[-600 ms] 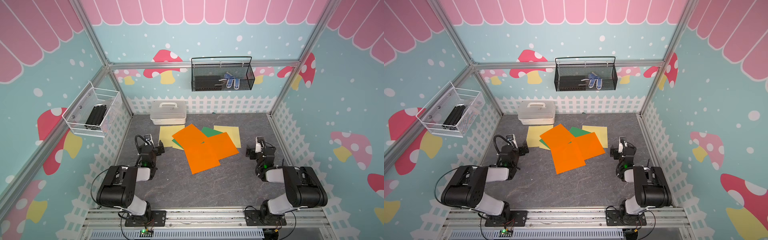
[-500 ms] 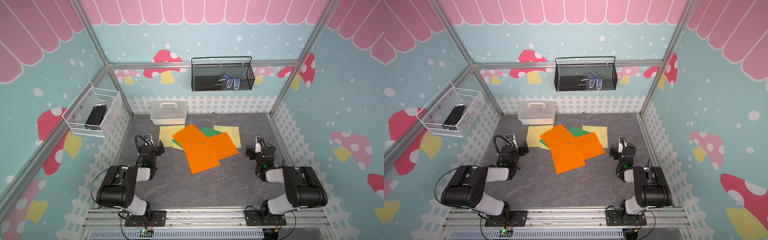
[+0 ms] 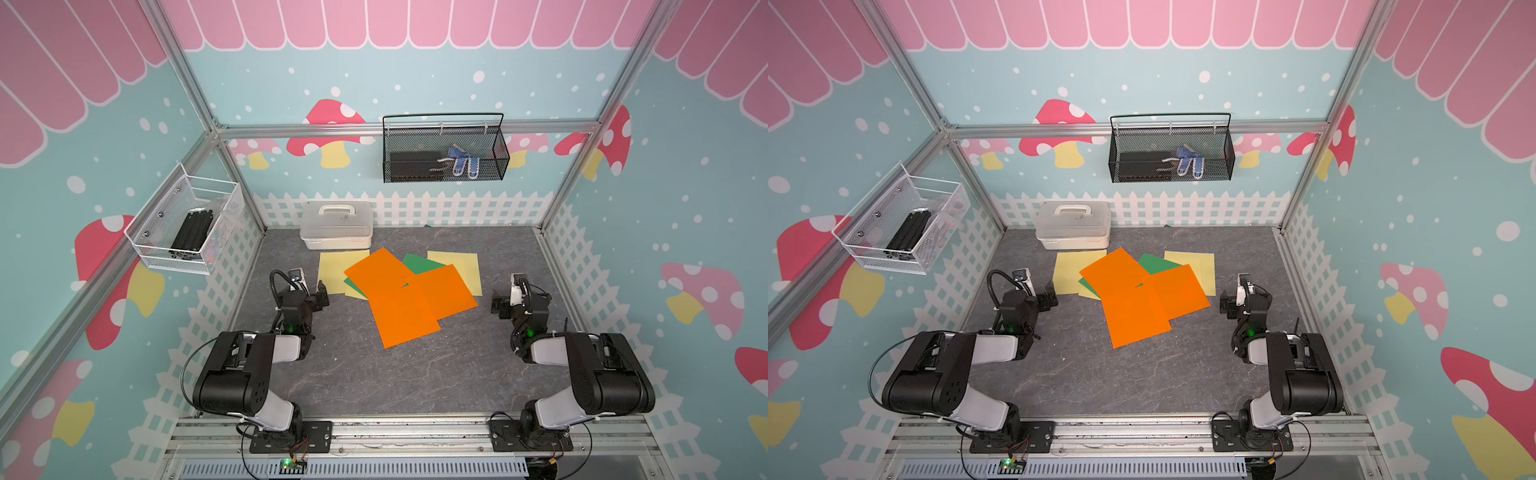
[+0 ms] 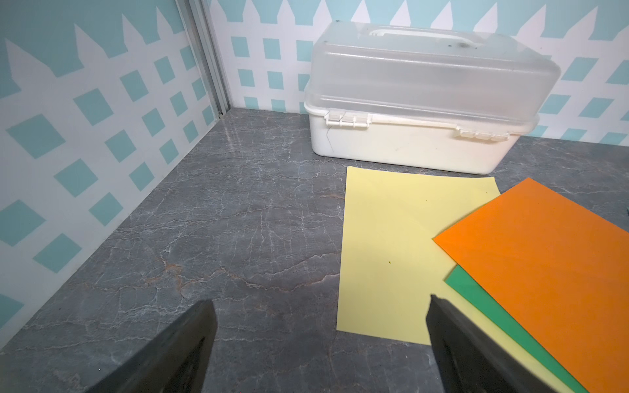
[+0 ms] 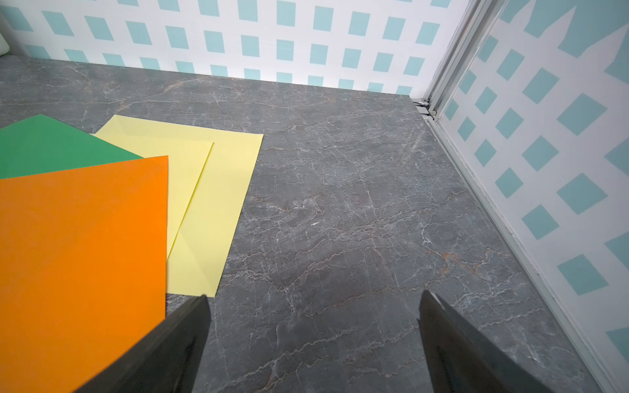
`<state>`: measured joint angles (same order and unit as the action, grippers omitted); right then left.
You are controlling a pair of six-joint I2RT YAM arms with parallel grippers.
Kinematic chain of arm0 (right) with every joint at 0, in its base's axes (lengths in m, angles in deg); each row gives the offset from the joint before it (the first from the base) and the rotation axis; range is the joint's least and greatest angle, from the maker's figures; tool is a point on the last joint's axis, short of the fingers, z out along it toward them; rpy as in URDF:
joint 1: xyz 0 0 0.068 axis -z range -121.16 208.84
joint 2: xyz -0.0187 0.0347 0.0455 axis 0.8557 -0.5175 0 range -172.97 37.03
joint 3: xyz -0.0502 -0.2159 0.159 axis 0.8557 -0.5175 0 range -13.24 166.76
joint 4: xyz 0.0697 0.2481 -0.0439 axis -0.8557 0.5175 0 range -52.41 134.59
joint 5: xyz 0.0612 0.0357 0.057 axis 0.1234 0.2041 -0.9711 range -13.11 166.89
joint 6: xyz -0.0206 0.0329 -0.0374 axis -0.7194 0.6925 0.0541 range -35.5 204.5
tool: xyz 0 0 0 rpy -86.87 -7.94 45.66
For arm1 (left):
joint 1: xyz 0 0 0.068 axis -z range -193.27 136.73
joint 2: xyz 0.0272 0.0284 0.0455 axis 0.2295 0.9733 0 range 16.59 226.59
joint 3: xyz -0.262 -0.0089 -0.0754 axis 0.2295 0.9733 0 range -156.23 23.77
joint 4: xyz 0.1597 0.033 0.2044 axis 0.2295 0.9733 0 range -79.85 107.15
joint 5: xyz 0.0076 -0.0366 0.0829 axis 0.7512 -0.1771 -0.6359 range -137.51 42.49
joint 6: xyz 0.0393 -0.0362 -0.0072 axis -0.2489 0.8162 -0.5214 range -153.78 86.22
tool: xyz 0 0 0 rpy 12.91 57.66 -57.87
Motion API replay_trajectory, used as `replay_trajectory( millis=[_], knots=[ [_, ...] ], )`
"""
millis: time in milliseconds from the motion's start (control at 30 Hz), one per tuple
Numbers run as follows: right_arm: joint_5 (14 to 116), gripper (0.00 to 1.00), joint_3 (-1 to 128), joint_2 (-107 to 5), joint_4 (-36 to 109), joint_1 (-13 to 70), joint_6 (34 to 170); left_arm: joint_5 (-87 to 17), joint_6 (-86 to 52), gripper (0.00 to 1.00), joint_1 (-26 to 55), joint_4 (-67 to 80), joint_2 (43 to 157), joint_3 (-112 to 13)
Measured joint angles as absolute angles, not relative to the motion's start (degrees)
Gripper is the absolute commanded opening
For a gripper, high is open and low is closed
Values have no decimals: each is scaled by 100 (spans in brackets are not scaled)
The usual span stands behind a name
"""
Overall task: Sort the scattered colored papers by color
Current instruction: Pick up the colored paper from the center of the board.
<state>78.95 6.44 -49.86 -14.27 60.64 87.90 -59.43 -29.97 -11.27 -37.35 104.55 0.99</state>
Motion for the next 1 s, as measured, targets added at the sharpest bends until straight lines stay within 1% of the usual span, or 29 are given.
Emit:
replay_trajectory(
  millis=[567, 667, 767, 867, 900, 1000],
  knots=[
    [7897, 99, 644, -4986, -1427, 6064, 8790, -5884, -2994, 99, -1131, -3735, 10455, 99],
    [7897, 99, 644, -4986, -1427, 6064, 8790, -5858, -2999, 92, -1131, -3731, 10455, 99],
    [7899, 99, 644, -4986, -1427, 6064, 8790, -5842, -3062, 88, -1096, -3226, 10254, -17],
    [8007, 98, 677, -4938, -1265, 6042, 8792, -5925, -3139, 89, -908, -2437, 9734, -410],
    [8035, 95, 758, -4853, -1005, 6027, 8792, -5969, -3141, 90, -808, -2269, 9515, -550],
    [8186, 94, 1262, -4492, -74, 5931, 8772, -5989, -3008, 90, -543, -1766, 8967, -968]
  ],
)
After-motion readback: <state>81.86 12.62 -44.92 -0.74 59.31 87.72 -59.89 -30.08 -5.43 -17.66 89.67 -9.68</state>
